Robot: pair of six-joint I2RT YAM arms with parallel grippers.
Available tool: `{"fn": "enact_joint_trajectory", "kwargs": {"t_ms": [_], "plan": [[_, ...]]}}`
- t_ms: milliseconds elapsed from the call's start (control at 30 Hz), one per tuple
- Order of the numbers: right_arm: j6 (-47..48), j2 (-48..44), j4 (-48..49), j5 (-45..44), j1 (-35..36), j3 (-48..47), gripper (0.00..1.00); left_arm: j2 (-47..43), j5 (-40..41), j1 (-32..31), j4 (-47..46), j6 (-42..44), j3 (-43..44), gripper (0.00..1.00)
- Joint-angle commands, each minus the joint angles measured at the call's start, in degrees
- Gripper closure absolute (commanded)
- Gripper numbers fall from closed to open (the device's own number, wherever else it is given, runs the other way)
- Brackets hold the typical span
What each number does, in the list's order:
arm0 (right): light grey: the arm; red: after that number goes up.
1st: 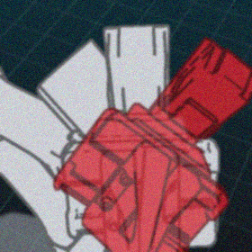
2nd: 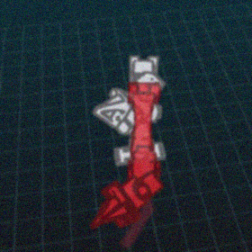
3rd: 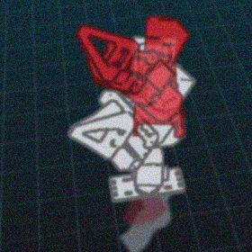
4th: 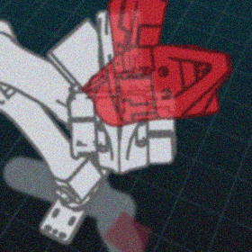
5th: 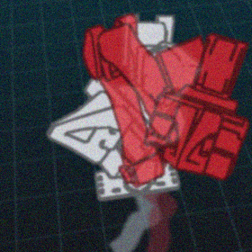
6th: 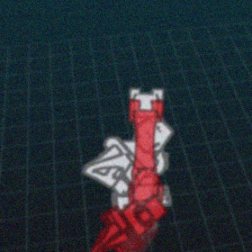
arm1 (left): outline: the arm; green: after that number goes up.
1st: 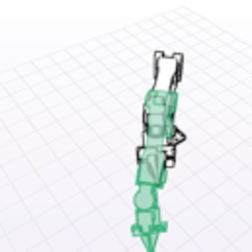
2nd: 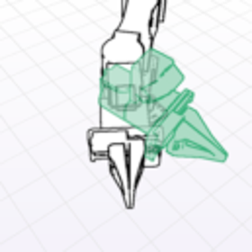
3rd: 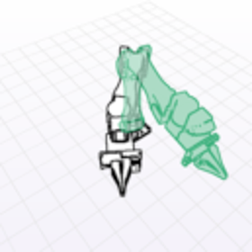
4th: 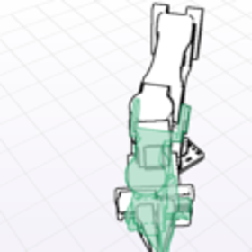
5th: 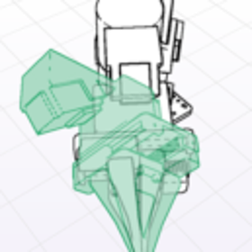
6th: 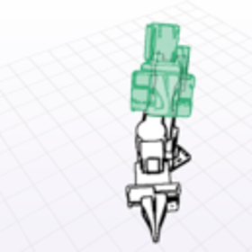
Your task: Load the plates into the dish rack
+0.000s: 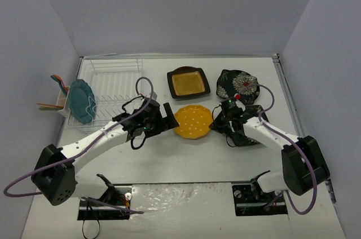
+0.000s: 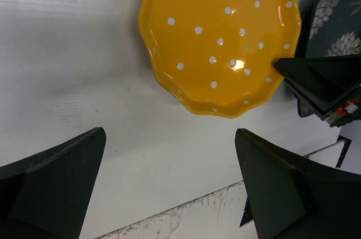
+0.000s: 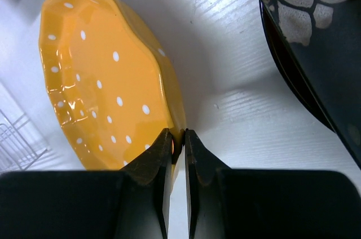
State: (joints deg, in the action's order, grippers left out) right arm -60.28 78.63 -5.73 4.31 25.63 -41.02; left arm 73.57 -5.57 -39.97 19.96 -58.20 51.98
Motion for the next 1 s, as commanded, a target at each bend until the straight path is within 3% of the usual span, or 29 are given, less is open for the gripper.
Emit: {"fn": "enact_joint_trajectory", "kwargs": {"t_ms": [0,333,733,867,967], "plan": [[-4.68,-4.58,4.06,5.73,-1.42,-0.99,1.00,4.75,-0.45,-1.55,-3.88,-5.67,3.95,0.03],[-7.02,-6.37,4.23,10.17,-2.86,0.10,1.00,15.01,-4.63,-2.87,-11.28,-13.74,3.87,0.03],[-9.30,-8.97,5.13,14.19,-4.12,2.96,1.00,19.83,-3.28,-3.88,-15.79,-19.61,4.96,0.05],[-10.03,-9.37,6.95,15.55,-4.28,4.04,1.00,21.66,-3.83,-4.06,-18.43,-21.95,4.89,0.12],[-10.44,-9.95,7.37,15.84,-4.39,4.74,1.00,22.67,-3.46,-4.44,-21.26,-23.59,4.60,0.24]]}}
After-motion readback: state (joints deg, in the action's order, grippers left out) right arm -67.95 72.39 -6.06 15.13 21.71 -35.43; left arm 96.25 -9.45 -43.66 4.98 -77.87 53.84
